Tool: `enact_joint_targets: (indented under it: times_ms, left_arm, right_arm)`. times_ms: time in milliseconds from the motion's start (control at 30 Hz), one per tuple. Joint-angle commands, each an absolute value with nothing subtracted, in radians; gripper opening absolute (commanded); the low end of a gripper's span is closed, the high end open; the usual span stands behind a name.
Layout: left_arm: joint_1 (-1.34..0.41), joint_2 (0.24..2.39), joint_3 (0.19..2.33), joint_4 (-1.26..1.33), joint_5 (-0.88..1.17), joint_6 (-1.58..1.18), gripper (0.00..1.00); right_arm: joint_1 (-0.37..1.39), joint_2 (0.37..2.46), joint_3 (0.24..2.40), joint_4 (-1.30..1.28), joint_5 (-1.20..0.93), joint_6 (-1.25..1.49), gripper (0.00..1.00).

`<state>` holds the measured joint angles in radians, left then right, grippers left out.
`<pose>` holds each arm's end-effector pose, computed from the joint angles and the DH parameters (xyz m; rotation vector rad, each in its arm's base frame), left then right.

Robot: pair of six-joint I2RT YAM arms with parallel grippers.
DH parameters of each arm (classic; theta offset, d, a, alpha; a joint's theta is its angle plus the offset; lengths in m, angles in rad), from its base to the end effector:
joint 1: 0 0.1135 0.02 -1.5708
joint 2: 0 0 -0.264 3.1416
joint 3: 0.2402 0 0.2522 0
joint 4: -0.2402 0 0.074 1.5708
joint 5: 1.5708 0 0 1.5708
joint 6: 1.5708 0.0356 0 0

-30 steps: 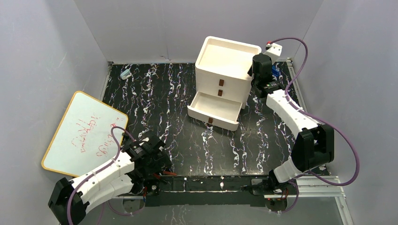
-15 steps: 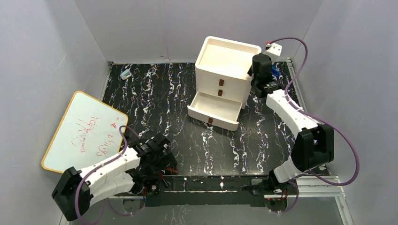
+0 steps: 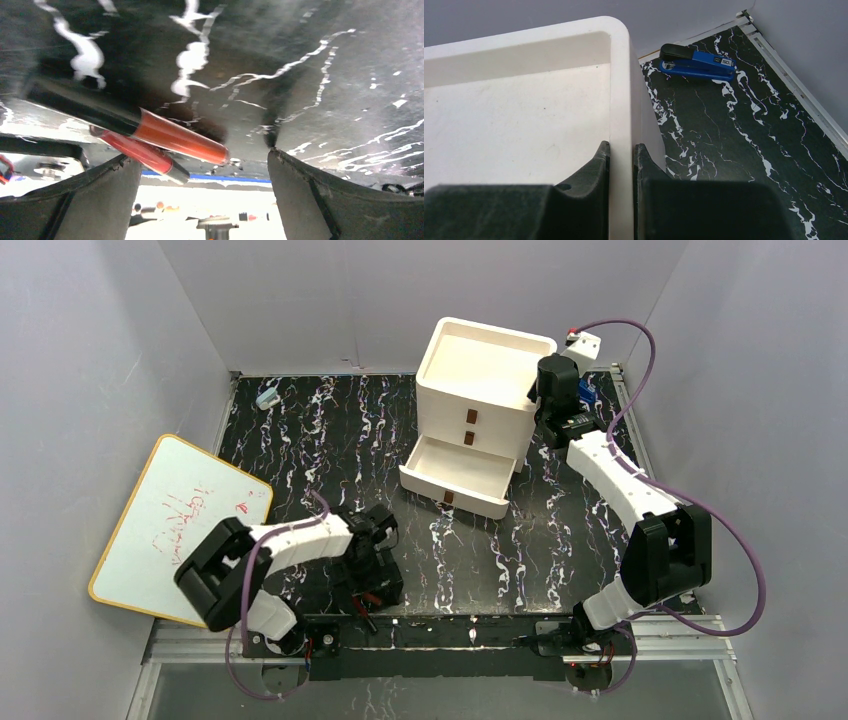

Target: Organize the makeup

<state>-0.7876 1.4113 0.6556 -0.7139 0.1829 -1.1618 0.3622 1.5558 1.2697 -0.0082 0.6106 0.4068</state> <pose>0.1425 -0.1523 0.1414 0.5505 -2.9836 0.2834 0.3501 0.1108 0.3360 0.4515 1.7536 -0.0245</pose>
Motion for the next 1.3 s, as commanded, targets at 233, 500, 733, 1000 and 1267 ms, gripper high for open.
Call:
enact_joint_targets:
  times_ms: [233,500,733,1000,1267]
  left_arm:
    - [-0.754,1.651,0.951,-0.457,0.033,-0.970,0.82]
    - [-0.711,1.701,1.007,-0.480,0.014,-0.905,0.82]
    - [-0.704,1.741,1.051,-0.477,-0.092,-0.885,0.82]
    - [-0.702,1.760,1.091,-0.459,-0.193,-0.897,0.82]
    - [-0.696,1.816,1.154,-0.407,-0.262,-0.926,0.82]
  right_arm:
    - [0.423,1.688,1.144,-0.460,0.382,0.413,0.01]
    - [0.423,1.690,1.147,-0.459,0.377,0.413,0.01]
    - [0.423,1.690,1.151,-0.462,0.377,0.410,0.01]
    - [0.423,1.696,1.155,-0.461,0.374,0.408,0.01]
    - [0.423,1.701,1.156,-0.458,0.367,0.405,0.01]
